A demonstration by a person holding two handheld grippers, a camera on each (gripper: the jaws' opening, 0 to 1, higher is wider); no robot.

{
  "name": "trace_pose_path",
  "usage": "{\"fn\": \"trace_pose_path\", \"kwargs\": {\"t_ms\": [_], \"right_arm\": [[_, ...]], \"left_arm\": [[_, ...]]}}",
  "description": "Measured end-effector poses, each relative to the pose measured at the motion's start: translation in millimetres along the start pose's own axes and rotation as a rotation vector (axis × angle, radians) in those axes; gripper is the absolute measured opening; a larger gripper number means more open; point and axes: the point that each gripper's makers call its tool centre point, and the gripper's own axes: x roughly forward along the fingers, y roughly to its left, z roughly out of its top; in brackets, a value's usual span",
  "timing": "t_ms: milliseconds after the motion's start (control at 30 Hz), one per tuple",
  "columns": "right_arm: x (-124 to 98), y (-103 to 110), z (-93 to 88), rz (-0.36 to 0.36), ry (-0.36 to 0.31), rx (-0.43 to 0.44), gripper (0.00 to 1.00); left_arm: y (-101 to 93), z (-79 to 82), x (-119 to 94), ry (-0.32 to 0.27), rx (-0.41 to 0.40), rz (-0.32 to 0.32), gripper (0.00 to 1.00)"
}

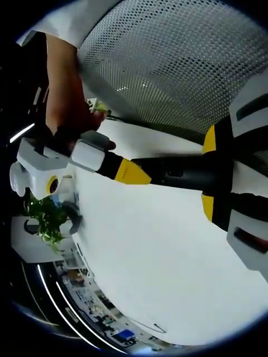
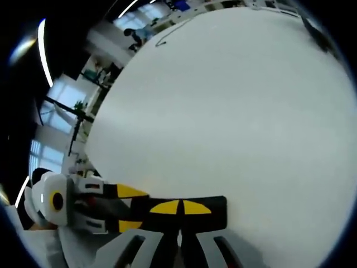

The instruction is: Press the specified remote control buttons in sequence, fully releasing each button before pressing the next.

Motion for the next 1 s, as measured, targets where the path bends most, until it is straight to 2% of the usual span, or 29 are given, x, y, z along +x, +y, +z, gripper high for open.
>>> {"fn": "trace_pose_path", "kwargs": {"t_ms": [67,267,367,500,767,1000], "right_arm": [[0.8,0.5,0.3,-0.013,0.000,-0.035,0.00],[1.1,0.7,-0.3,-0.030,0.001,-0.065,0.00],[1.2,1.8,-0.3,-0.055,0.007,-0.150,0.00],[0.0,-0.1,1.0,-0.036,0.007,-0.105,0.00],[-4.5,-2.5,-0.3,-0.066,0.024,-0.112,0.00],[-6.3,8.2,-7.0,0.008,0.066,-0.048,0.00]], "left_arm": [[0.2,0.2,0.0,-0.004,-0.001,0.001,0.24],[0.1,0.3,-0.1,-0.004,-0.004,0.001,0.24],[0.2,0.2,-0.1,-0.004,-0.004,0.002,0.24],[0.0,0.2,-0.2,-0.006,-0.004,0.002,0.24],[-0.3,0.3,0.3,0.001,-0.005,0.005,0.25],[-0.5,0.5,1.1,0.003,-0.006,0.009,0.25]]}}
